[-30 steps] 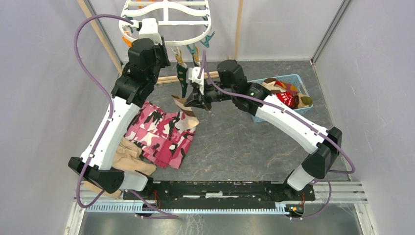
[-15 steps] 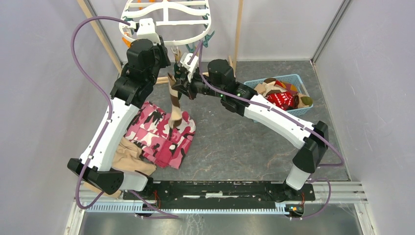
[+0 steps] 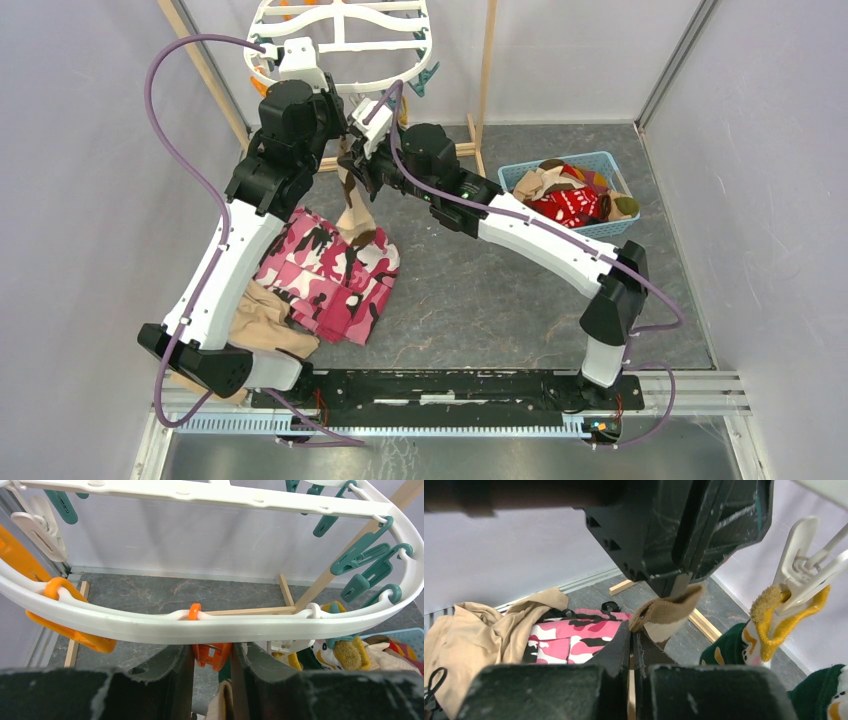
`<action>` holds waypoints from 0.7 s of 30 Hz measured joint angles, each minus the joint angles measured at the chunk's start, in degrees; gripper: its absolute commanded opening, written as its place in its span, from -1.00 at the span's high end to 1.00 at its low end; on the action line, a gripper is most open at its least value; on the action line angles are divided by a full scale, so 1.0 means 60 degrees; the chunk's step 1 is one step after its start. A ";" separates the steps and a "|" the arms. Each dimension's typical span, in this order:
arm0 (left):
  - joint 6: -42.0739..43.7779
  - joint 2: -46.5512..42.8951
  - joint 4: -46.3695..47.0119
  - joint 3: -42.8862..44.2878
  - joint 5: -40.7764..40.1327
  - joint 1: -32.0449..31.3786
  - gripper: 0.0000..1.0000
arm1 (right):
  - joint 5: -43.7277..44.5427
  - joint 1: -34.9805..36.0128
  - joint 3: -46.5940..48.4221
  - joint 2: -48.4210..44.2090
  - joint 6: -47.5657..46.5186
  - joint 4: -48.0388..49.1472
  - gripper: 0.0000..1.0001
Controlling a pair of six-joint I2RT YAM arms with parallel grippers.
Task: Clip the socks to the hanger
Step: Clamp the sock onto the hanger.
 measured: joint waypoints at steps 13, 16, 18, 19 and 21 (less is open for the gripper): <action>-0.0011 -0.0036 0.0047 -0.0091 0.0033 0.0000 0.96 | 0.0630 0.0000 0.0415 0.0510 -0.0004 0.0109 1.00; -0.0015 -0.0040 0.0051 -0.0127 0.0033 0.0000 0.96 | 0.0630 0.0000 0.0495 0.0554 -0.0073 0.0270 1.00; -0.0015 -0.0040 0.0062 -0.0149 0.0040 0.0000 0.96 | 0.0630 0.0000 0.0495 0.0565 -0.0149 0.0361 1.00; -0.0018 -0.0047 0.0073 -0.0164 0.0044 0.0000 0.96 | 0.0634 0.0000 0.0495 0.0579 -0.0189 0.0415 1.00; -0.0022 -0.0051 0.0087 -0.0182 0.0047 0.0000 0.96 | 0.0637 0.0000 0.0495 0.0597 -0.0244 0.0444 1.00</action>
